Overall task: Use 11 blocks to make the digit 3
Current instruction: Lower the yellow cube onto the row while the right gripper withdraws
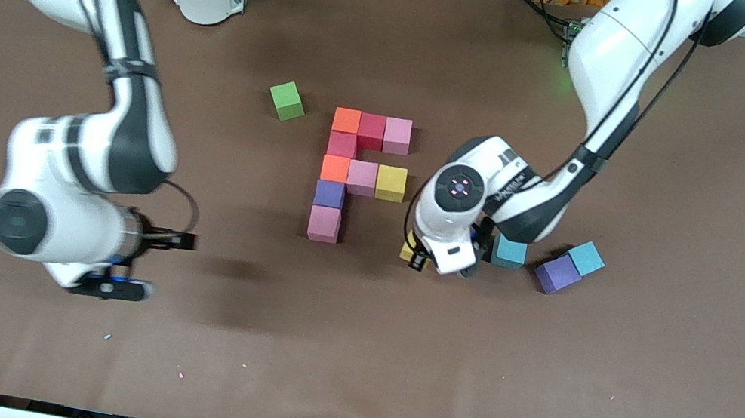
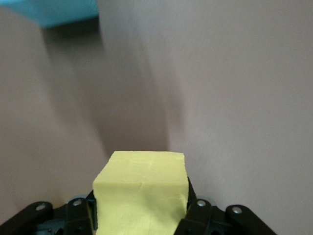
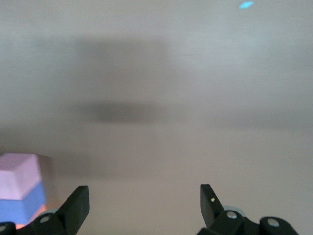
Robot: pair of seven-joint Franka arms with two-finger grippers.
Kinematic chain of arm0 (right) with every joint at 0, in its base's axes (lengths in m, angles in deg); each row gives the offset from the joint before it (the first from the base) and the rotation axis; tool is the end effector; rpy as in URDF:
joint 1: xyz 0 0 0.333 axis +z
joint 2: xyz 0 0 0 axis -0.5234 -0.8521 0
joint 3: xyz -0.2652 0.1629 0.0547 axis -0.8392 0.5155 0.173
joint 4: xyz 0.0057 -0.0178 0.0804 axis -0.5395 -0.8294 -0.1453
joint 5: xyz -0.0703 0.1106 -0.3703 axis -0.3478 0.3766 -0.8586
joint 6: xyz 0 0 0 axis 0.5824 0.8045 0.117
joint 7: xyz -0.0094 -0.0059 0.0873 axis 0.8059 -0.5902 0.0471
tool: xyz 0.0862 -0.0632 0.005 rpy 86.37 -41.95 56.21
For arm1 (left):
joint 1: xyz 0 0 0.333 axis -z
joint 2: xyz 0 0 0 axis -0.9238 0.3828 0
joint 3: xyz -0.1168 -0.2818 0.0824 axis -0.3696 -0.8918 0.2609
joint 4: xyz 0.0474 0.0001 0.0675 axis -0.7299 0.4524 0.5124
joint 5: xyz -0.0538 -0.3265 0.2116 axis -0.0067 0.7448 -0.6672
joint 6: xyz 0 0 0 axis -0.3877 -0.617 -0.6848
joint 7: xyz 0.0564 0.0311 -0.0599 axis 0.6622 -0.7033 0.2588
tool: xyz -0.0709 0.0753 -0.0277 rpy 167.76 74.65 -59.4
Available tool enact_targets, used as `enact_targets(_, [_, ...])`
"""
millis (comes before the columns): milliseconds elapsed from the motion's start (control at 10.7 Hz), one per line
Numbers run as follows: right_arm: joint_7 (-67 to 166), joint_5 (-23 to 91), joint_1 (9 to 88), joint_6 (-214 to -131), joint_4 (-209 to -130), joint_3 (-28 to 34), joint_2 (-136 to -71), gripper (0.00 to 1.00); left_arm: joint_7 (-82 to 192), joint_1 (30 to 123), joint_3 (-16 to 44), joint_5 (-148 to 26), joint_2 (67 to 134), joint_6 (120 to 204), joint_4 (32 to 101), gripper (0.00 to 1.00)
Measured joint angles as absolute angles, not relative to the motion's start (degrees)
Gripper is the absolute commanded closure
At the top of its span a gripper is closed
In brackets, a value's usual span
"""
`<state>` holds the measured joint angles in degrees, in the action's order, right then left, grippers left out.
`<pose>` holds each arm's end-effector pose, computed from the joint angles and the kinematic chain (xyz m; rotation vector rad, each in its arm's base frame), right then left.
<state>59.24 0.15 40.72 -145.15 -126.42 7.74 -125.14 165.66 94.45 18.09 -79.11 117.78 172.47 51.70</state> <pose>0.7267 0.1174 0.3794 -3.0948 -0.1020 0.3650 0.5646 -0.4423 0.2405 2.4932 1.8873 -0.0491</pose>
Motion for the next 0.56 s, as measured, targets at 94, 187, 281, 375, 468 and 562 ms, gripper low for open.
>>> enact_targets(94, [56.1, -0.1, 38.0, -143.0, -126.7, 7.7, -124.3, 0.0, 167.9, 95.7, 18.1, -79.1, 118.6, 172.5, 50.5, 1.0])
enact_targets(187, [53.9, -0.2, 35.9, -141.8, -128.2, 7.8, -123.1, 0.0, 169.2, 96.8, 18.1, -79.1, 119.7, 172.5, 48.8, 1.0])
enact_targets(281, [52.6, -0.2, 34.4, -142.2, -132.0, 7.8, -120.5, 0.0, 170.3, 97.8, 18.1, -78.9, 121.0, 172.5, 46.8, 1.0])
enact_targets(375, [51.7, -0.2, 33.8, -144.2, -138.0, 7.8, -116.5, 0.0, 171.1, 98.6, 18.1, -78.2, 122.4, 172.6, 44.7, 1.0])
enact_targets(468, [51.3, -0.2, 33.8, -147.6, -145.7, 7.8, -111.5, 0.0, 171.5, 99.1, 18.1, -77.5, 123.5, 172.6, 43.0, 1.0])
enact_targets(562, [50.8, -0.3, 33.8, -151.1, -153.6, 7.9, -106.3, 0.0, 171.5, 99.3, 18.1, -77.0, 124.2, 172.6, 41.9, 1.0])
